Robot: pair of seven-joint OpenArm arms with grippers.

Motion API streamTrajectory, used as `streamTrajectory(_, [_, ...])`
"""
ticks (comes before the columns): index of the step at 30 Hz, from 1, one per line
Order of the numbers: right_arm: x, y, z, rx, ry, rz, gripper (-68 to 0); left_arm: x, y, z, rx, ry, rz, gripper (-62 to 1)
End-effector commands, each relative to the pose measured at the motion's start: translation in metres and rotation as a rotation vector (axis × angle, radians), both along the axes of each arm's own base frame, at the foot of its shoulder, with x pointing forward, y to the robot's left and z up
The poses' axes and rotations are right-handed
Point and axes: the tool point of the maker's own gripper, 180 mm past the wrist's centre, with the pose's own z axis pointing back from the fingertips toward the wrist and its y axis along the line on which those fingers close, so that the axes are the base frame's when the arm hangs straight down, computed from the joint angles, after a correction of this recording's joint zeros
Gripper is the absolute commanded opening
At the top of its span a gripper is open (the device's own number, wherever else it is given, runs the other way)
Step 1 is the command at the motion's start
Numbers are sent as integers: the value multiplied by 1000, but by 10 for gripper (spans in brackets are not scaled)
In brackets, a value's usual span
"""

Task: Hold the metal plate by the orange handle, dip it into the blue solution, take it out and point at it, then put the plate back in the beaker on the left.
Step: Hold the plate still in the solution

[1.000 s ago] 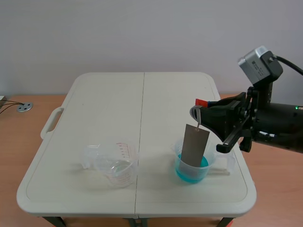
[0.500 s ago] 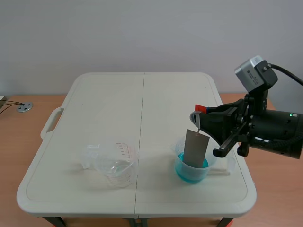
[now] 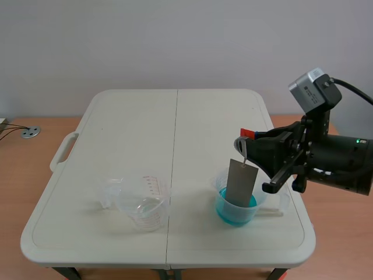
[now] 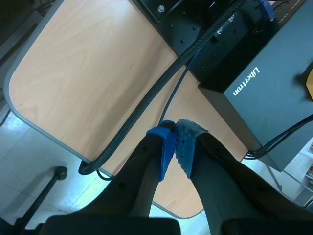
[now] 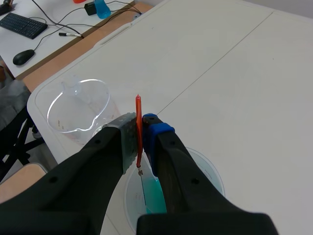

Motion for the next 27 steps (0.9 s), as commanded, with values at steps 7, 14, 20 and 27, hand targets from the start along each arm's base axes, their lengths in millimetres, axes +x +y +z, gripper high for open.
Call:
streamTrajectory(7, [5, -2, 5, -13, -20, 11, -662, 0, -7, 3, -22, -5, 6, -590])
streamTrajectory(14, [7, -2, 7, -10, -27, 10, -662, 0, -7, 3, -22, -5, 6, -590])
streamTrajectory(20, [7, -2, 7, -10, -27, 10, -662, 0, -7, 3, -22, -5, 6, -590])
streamTrajectory(27, [7, -2, 7, -10, -27, 10, -662, 0, -7, 3, -22, -5, 7, -590])
